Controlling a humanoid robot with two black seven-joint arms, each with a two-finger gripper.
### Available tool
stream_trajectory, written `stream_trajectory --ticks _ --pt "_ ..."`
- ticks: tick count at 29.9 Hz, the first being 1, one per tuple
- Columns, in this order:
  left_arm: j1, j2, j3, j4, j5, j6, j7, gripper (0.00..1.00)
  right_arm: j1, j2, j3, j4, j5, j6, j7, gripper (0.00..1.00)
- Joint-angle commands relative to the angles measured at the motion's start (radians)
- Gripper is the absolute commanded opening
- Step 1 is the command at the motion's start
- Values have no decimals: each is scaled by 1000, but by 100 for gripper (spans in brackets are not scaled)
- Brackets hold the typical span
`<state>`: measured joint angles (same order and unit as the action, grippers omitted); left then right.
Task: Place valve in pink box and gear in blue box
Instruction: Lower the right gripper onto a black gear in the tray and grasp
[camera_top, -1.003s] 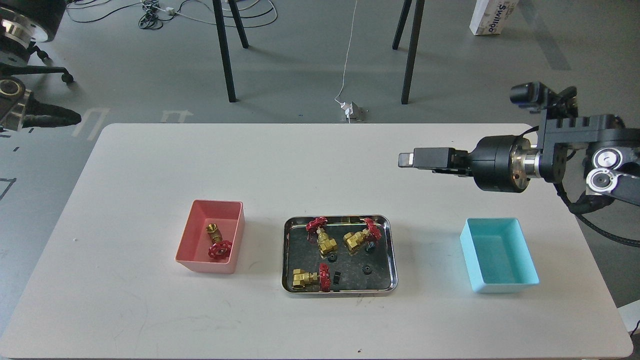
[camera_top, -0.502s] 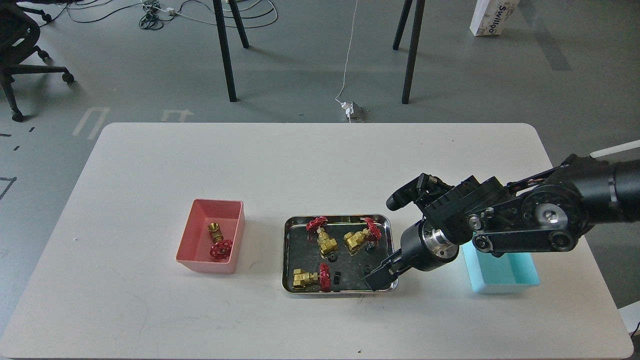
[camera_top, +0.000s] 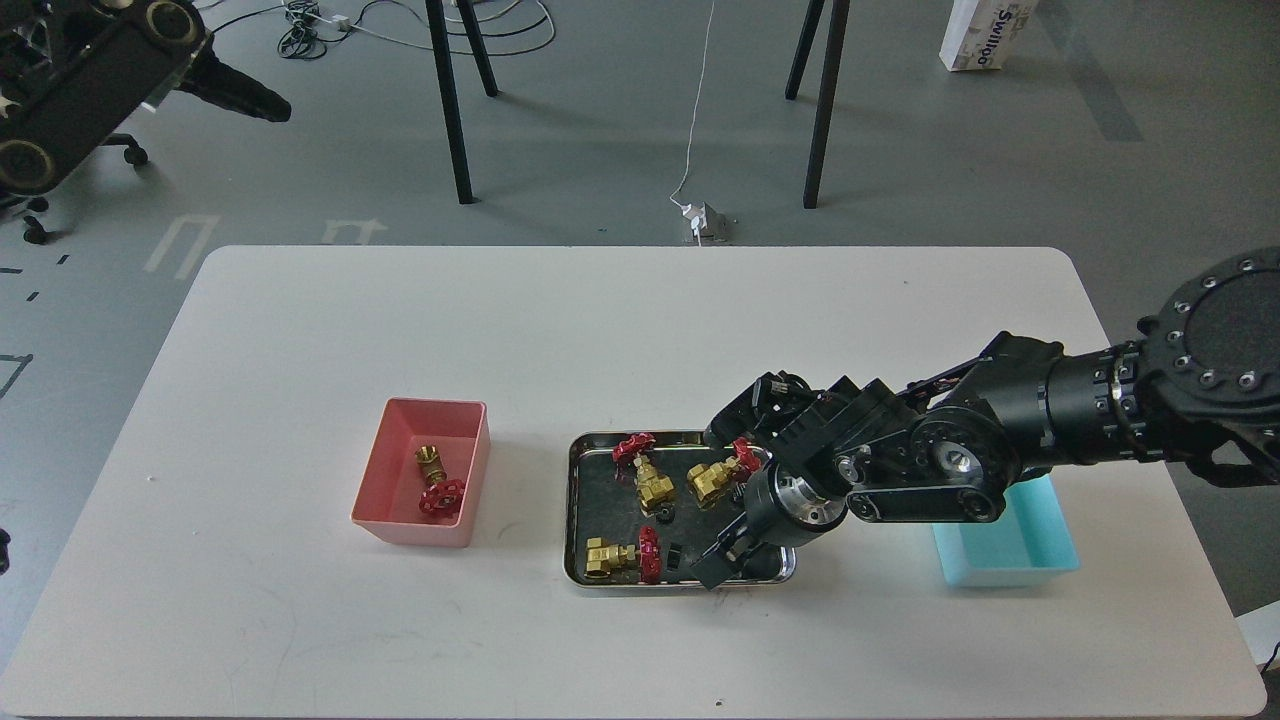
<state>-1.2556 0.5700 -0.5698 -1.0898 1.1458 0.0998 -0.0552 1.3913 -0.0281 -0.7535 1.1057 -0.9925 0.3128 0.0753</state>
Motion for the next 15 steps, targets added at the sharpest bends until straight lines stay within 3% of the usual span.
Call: stream_trajectory --ticks 1,15 --pt "1 -1 -1 -1 0 0 0 99 -24 16 -1 -27 -1 -6 9 93" --pt "1 -1 -1 -2 2 0 -2 99 -47 28 -3 -112 -2 -11 21 75"
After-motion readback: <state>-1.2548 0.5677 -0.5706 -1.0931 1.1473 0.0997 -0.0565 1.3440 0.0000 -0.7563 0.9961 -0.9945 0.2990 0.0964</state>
